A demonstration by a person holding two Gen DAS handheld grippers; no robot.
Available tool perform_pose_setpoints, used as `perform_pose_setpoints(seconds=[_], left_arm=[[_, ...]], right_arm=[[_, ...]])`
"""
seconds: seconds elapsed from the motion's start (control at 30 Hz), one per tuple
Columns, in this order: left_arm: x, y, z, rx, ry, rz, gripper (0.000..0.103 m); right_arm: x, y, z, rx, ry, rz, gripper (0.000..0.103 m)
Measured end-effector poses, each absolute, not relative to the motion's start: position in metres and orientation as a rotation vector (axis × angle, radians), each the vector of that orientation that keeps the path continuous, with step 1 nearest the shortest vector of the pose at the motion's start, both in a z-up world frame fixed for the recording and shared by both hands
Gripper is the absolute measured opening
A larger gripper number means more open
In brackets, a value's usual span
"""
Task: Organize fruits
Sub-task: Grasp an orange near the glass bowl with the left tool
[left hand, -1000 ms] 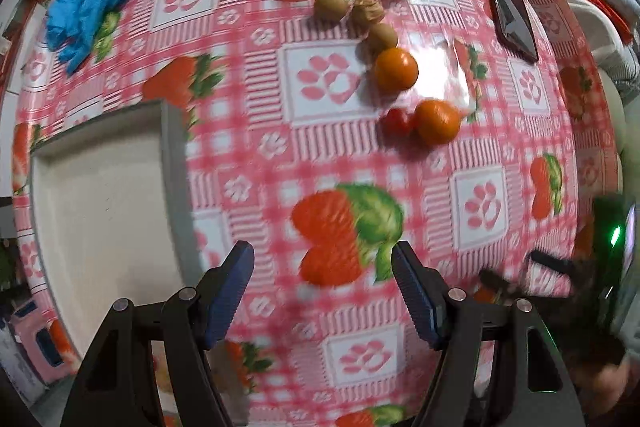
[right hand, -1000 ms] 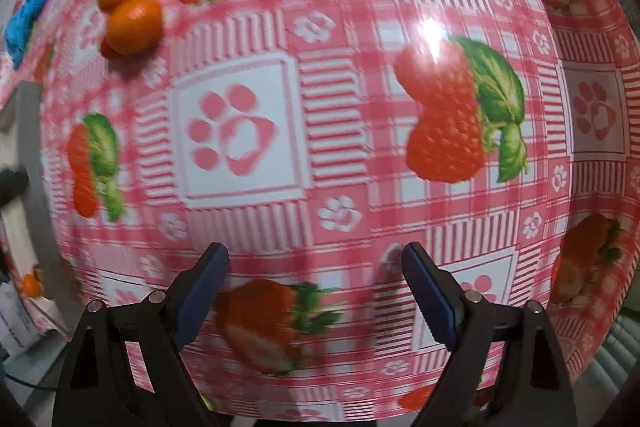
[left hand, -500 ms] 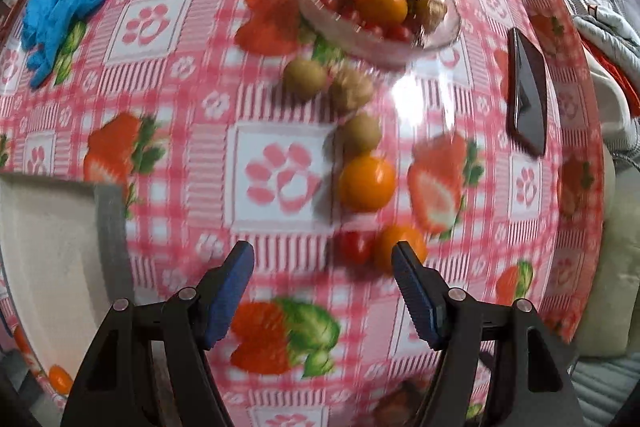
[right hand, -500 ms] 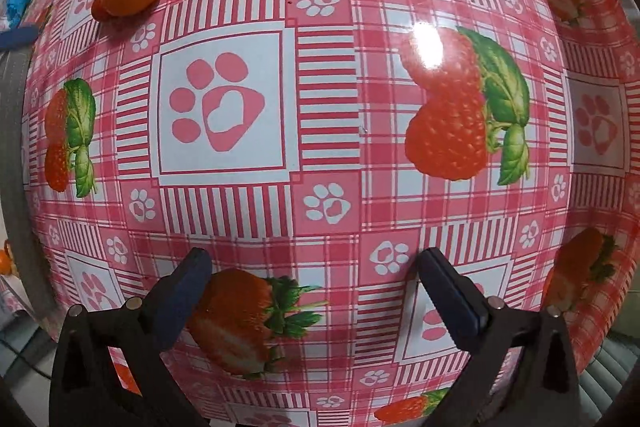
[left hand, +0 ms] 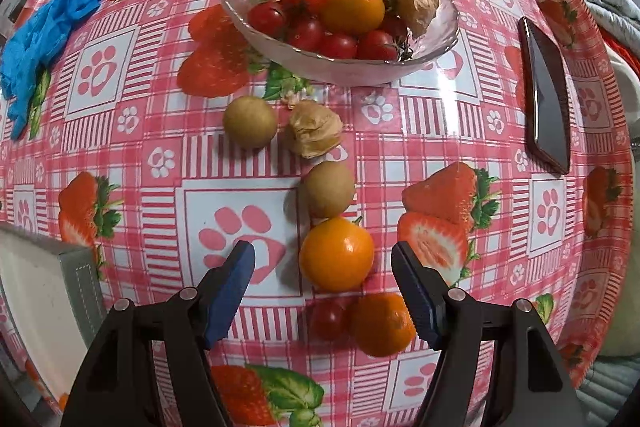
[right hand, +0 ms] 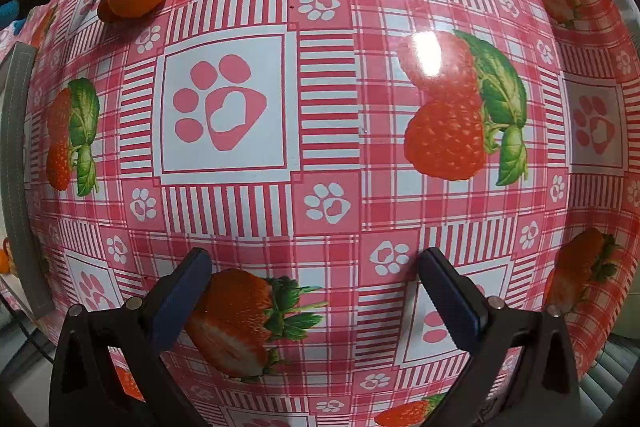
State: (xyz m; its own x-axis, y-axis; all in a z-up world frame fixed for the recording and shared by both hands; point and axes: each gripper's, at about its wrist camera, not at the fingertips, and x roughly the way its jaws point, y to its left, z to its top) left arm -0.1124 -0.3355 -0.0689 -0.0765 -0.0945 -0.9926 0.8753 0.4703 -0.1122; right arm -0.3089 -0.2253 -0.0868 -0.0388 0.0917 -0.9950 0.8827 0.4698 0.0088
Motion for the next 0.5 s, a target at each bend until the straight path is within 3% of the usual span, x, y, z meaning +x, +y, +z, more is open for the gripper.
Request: perform_pose_setpoints(seconds=[0.23, 0.5], left_arm=[[-0.12, -0.352, -0.074, 0.774, 1.373, -0.952, 0.036], [-0.11, -0.338, -0.073, 0.763, 1.394, -0.949, 0.036]], right_arm=[[-0.309, -0.225, -0.087, 0.893, 1.475, -0.806, 0.103], [-0.311, -0.223, -0.085, 0.886, 1.459, -0.816, 0.103]])
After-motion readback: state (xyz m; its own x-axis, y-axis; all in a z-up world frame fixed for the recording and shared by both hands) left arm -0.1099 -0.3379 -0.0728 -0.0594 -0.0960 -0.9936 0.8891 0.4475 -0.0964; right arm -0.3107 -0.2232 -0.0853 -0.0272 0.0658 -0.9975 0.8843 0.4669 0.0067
